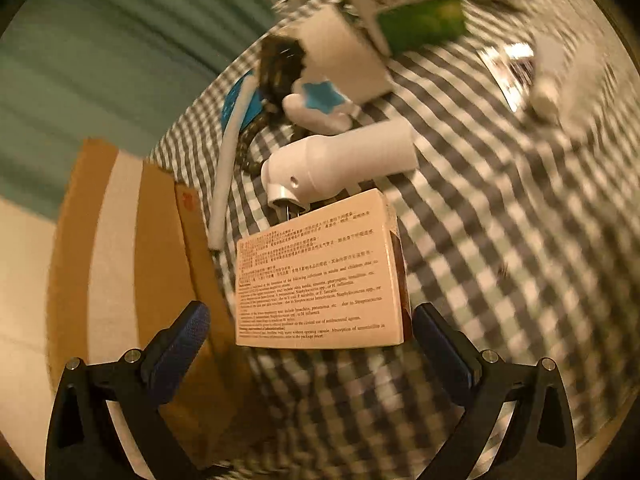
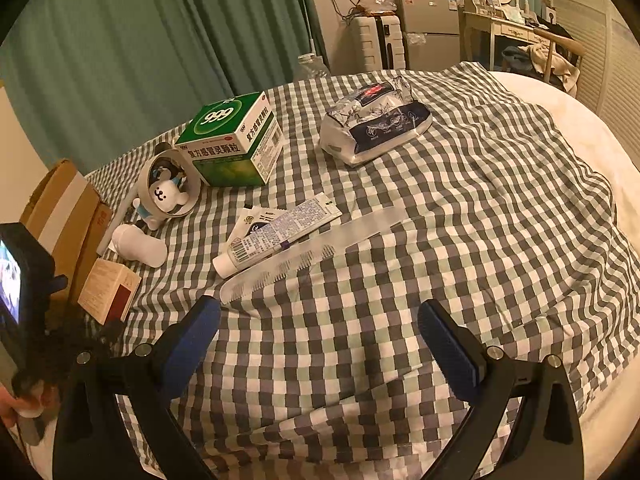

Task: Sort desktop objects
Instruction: 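Grasp the beige box with red end with the left tool while the right tool approaches the toothpaste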

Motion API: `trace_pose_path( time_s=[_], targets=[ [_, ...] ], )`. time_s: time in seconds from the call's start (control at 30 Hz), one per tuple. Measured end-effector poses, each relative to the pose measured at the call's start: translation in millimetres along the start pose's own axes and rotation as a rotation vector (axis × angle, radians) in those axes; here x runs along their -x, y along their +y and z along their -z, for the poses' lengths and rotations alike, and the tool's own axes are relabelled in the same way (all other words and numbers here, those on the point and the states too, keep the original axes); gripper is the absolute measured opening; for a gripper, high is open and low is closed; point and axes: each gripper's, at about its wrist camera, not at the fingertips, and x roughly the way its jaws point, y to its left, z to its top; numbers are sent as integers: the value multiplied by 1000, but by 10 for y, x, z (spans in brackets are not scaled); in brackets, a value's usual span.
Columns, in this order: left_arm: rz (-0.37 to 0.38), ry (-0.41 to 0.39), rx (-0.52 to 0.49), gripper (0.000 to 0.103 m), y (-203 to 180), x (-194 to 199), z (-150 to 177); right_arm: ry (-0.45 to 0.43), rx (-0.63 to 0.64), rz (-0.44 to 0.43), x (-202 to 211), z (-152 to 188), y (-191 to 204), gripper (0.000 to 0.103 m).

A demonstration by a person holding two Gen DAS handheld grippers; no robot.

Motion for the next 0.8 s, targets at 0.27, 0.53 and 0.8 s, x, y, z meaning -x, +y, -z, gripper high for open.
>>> trace_pose_path(
  time_s=[0.27, 0.53, 0.8],
  targets=[
    [-209, -46, -233, 101, -128, -196, 55, 13, -50, -13, -4, -3, -96, 100],
    [-92, -110, -195, 46, -115, -17, 96, 28, -74, -24, -26, -6, -140, 100],
    [-46, -176, 28, 46, 491, -74, -76, 32, -64, -27, -33, -1, -130, 100]
  ],
)
